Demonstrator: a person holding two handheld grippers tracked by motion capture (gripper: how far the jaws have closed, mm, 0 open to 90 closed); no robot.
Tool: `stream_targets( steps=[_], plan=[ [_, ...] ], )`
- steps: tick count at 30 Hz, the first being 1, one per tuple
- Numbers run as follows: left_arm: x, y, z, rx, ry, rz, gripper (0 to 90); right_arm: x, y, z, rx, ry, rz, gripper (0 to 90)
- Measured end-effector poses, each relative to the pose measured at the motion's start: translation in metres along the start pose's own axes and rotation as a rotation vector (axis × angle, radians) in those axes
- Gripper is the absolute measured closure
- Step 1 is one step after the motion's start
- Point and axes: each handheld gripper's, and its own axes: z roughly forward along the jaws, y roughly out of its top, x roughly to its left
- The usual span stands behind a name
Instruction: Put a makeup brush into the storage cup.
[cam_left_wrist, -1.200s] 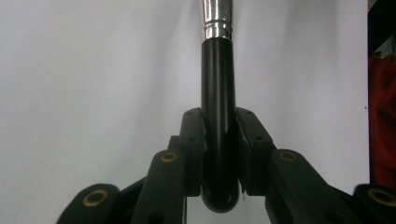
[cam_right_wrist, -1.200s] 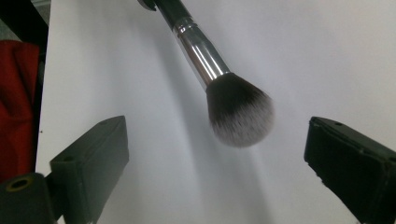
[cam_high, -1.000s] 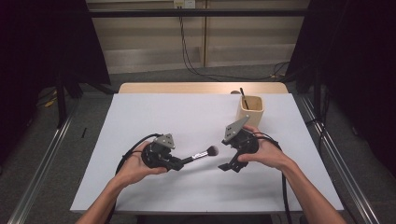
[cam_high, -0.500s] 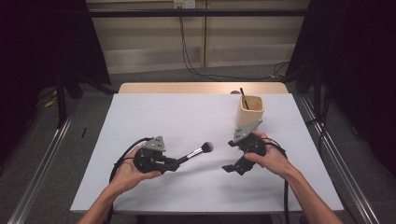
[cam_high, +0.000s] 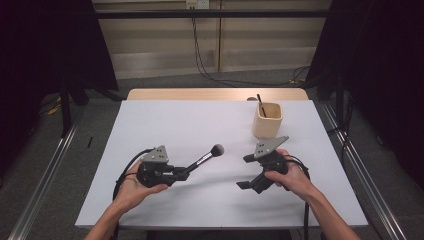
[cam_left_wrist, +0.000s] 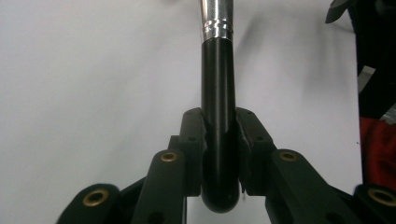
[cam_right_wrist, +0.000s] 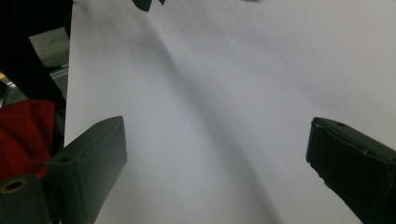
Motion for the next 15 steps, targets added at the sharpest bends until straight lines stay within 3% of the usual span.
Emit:
stream_targets(
  steps=[3, 7, 11, 15],
  plan=[
    [-0.001, 0.000, -0.001, -0.034, -0.015, 0.000, 74.7, 0.002, 0.000, 0.000, -0.069, -0.015, -0.011, 4.4],
    [-0.001, -0.002, 0.001, -0.068, -0.023, 0.000, 74.6, 0.007, 0.000, 0.006, -0.110, -0.012, -0.027, 3.5],
    [-0.003, -0.002, 0.004, -0.096, -0.028, 0.009, 74.6, 0.010, -0.003, 0.010, -0.175, -0.044, -0.037, 4.2],
    [-0.005, -0.001, 0.003, -0.138, -0.017, 0.015, 74.6, 0.009, -0.001, 0.009, -0.252, -0.062, -0.007, 4.8]
  ],
)
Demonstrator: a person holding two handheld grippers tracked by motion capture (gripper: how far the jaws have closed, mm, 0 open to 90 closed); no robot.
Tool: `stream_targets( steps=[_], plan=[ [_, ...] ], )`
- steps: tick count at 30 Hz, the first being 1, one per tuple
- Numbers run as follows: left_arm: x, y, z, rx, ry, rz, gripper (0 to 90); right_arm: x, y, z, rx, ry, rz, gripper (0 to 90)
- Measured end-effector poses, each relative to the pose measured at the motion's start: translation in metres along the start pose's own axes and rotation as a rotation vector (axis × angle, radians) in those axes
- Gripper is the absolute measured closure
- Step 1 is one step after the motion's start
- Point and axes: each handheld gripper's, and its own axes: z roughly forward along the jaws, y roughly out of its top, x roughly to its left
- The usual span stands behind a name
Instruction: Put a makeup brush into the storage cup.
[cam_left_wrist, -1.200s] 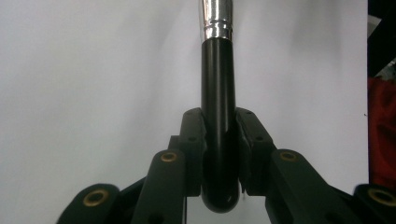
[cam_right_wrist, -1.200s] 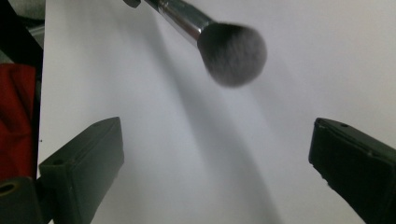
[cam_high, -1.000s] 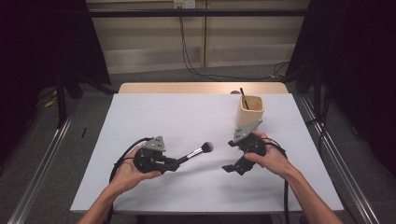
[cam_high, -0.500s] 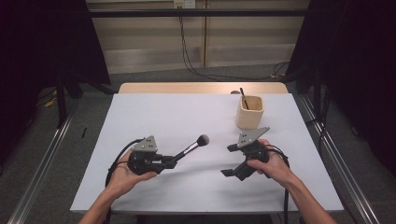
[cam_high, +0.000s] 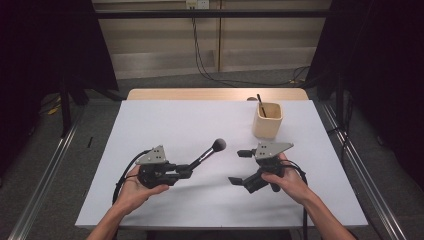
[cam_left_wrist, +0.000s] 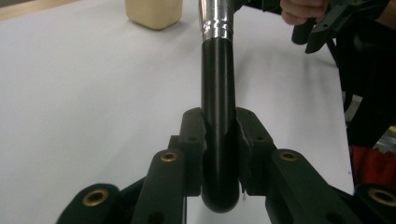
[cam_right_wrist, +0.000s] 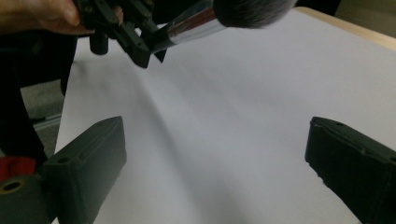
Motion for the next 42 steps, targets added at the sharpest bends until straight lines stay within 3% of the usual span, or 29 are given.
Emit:
stream_targets(
  steps=[8, 16, 20, 27, 32, 34, 36, 42],
  plan=[
    [-0.003, 0.003, -0.001, -0.086, -0.013, -0.015, 74.6, 0.003, 0.005, 0.001, -0.075, -0.005, 0.014, 5.2],
    [-0.005, 0.008, 0.002, -0.148, 0.002, -0.002, 74.6, 0.002, 0.015, 0.003, -0.142, 0.006, 0.037, 1.1],
    [-0.003, 0.010, 0.002, -0.156, 0.003, -0.014, 74.6, 0.003, 0.018, 0.006, -0.153, -0.002, 0.055, 2.7],
    [-0.004, 0.012, 0.005, -0.168, 0.018, -0.003, 74.6, 0.003, 0.024, 0.011, -0.188, 0.035, 0.055, 2.6],
    [-0.004, 0.016, 0.011, -0.161, 0.005, 0.007, 74.6, 0.004, 0.030, 0.016, -0.199, 0.041, 0.045, 4.7],
    [-0.005, 0.018, 0.013, -0.181, -0.009, 0.000, 74.6, 0.004, 0.031, 0.017, -0.206, 0.040, 0.045, 6.1],
    [-0.007, 0.019, 0.015, -0.173, -0.013, 0.022, 74.6, 0.004, 0.030, 0.019, -0.210, 0.046, 0.051, 8.4],
    [-0.013, 0.018, 0.022, -0.159, -0.027, 0.036, 74.6, 0.002, 0.028, 0.021, -0.217, 0.053, 0.083, 14.5]
  ],
)
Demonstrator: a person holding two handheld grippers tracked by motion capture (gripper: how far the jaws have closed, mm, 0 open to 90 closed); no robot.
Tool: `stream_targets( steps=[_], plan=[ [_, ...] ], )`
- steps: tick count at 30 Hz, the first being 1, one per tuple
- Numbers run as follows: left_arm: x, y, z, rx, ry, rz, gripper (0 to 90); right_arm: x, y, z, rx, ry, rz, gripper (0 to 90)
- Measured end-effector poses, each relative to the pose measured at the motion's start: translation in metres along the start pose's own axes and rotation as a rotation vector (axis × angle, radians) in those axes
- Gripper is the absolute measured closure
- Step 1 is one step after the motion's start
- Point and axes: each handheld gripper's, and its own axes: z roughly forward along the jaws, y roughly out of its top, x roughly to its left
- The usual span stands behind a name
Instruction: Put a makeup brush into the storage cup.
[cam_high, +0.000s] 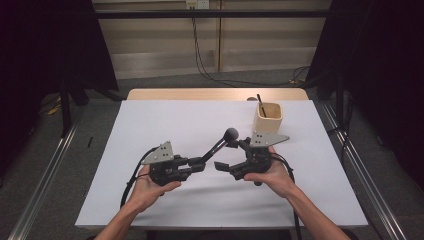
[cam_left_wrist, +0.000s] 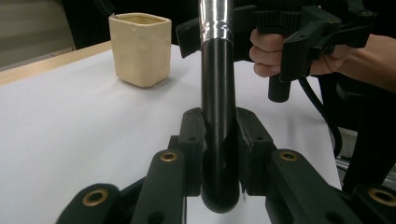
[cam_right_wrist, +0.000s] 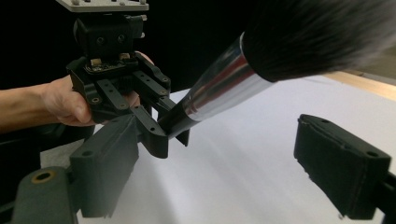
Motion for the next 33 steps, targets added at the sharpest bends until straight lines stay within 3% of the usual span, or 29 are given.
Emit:
stream_targets(
  steps=[12, 14, 18, 33],
  plan=[
    [-0.001, -0.008, 0.014, 0.036, -0.015, -0.003, 74.5, -0.004, -0.004, 0.003, -0.009, 0.041, 0.060, 47.3],
    [-0.002, -0.009, 0.014, 0.043, 0.002, 0.014, 74.5, -0.005, -0.005, 0.003, -0.016, 0.044, 0.084, 51.4],
    [-0.001, -0.011, 0.015, 0.047, 0.000, 0.006, 74.5, -0.009, -0.007, 0.004, -0.028, 0.048, 0.123, 59.0],
    [-0.003, -0.013, 0.019, 0.053, 0.002, 0.011, 74.0, -0.009, -0.006, 0.004, -0.033, 0.076, 0.173, 68.0]
  ],
)
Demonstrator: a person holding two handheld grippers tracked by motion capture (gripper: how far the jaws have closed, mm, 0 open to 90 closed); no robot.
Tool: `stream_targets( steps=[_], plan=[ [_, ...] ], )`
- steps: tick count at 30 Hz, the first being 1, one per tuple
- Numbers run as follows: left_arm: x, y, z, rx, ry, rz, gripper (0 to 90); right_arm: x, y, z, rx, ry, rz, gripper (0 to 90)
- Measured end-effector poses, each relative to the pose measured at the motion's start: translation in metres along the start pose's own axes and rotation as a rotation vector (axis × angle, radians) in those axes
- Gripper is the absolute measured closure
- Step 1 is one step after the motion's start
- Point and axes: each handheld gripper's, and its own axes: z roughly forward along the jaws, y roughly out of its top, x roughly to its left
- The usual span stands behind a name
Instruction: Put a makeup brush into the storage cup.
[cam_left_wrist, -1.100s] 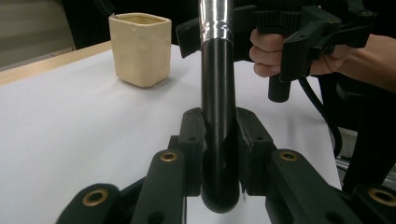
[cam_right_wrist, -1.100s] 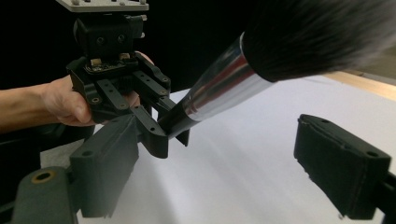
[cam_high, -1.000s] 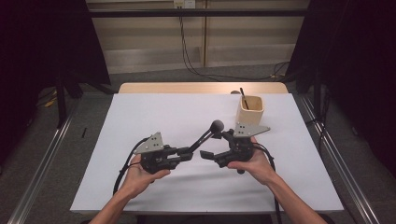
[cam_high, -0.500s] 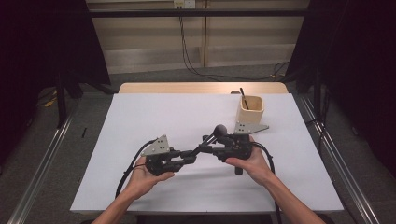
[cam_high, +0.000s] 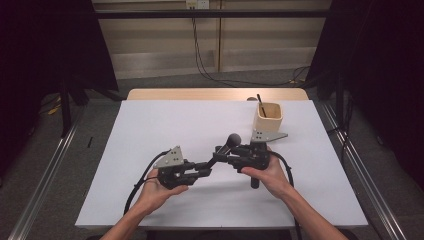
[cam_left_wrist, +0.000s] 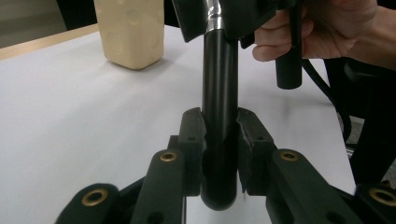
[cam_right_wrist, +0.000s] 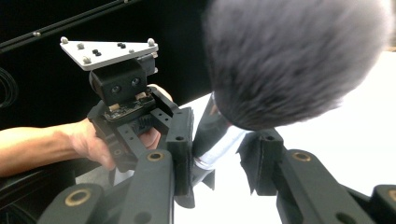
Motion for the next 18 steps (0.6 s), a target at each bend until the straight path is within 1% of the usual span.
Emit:
stream_targets(
  steps=[4, 10, 12, 16, 18],
  plan=[
    [0.0001, -0.0003, 0.0000, -0.002, 0.006, 0.002, 72.9, 0.0017, 0.0013, -0.0001, 0.005, 0.015, 0.003, 70.3],
    [-0.0005, -0.0003, 0.0004, -0.009, 0.018, -0.002, 70.9, 0.0034, 0.0029, -0.0001, 0.011, 0.017, 0.002, 70.8],
    [-0.0010, -0.0003, 0.0012, -0.016, 0.019, -0.008, 67.3, 0.0037, 0.0031, 0.0001, 0.014, 0.013, -0.006, 70.9],
    [-0.0006, -0.0001, 0.0000, -0.011, 0.030, -0.003, 62.5, 0.0032, 0.0036, -0.0006, 0.009, 0.005, -0.011, 71.0],
    [-0.0002, 0.0001, -0.0002, -0.016, 0.033, -0.018, 60.3, 0.0029, 0.0043, -0.0012, 0.005, 0.002, -0.016, 71.0]
  ],
)
